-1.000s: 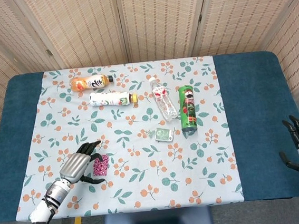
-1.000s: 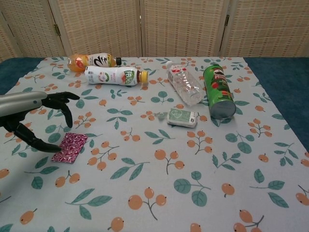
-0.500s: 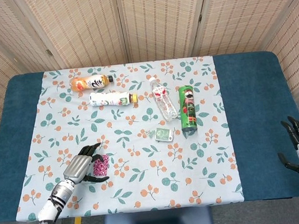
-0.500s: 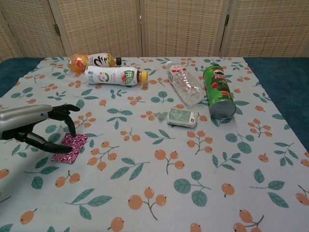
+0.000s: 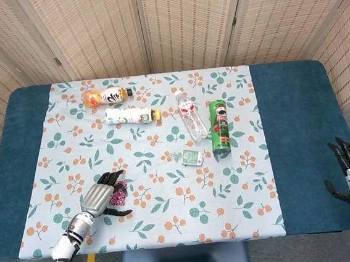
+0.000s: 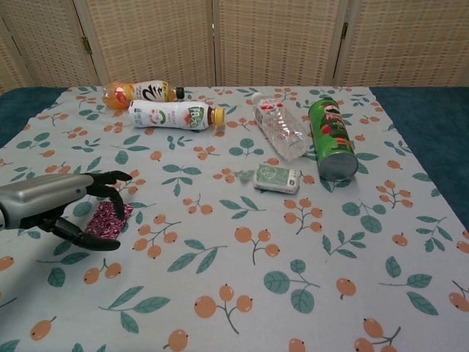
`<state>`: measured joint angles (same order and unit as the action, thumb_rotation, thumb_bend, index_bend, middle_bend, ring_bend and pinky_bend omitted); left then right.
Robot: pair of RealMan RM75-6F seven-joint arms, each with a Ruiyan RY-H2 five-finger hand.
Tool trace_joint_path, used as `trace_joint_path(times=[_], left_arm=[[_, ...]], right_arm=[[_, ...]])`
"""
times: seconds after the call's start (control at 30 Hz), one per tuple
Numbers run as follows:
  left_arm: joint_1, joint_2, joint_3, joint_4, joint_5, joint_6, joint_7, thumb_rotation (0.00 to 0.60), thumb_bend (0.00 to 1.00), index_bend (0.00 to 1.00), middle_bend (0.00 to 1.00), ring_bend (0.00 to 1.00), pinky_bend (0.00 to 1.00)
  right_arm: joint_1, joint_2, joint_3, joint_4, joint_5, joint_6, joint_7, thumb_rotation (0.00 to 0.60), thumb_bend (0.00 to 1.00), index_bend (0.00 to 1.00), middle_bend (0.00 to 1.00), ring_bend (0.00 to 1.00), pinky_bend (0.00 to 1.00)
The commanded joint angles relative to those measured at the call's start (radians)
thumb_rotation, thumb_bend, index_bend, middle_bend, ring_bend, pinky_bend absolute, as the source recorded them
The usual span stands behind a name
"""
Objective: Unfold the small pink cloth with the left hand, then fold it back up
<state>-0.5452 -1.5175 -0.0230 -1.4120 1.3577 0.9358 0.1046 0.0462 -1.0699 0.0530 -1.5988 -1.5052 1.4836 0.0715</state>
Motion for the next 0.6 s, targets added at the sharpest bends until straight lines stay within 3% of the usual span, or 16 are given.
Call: trace_joint_path(times=[0.03,0.6], left_arm=[[0.000,-0.008,0.000,0.010,-0.008,0.000,0.007,0.298,0.12,0.36,0.00,0.00,0.00],[0.010,-0.013,0.011,0.018,-0.043,-0.009,0.023,0.298,0.12,0.35,0.00,0.00,0.00]], right_arm=[[-0.001,0.000,-0.001,-0.002,0.000,0.001,-0.002,0.600,0.37,0.00,0.00,0.00,0.00],[-0.002,-0.001,0.001,-0.009,0.000,0.005,-0.007,0.600,0.37,0.00,0.00,0.00,0.00]])
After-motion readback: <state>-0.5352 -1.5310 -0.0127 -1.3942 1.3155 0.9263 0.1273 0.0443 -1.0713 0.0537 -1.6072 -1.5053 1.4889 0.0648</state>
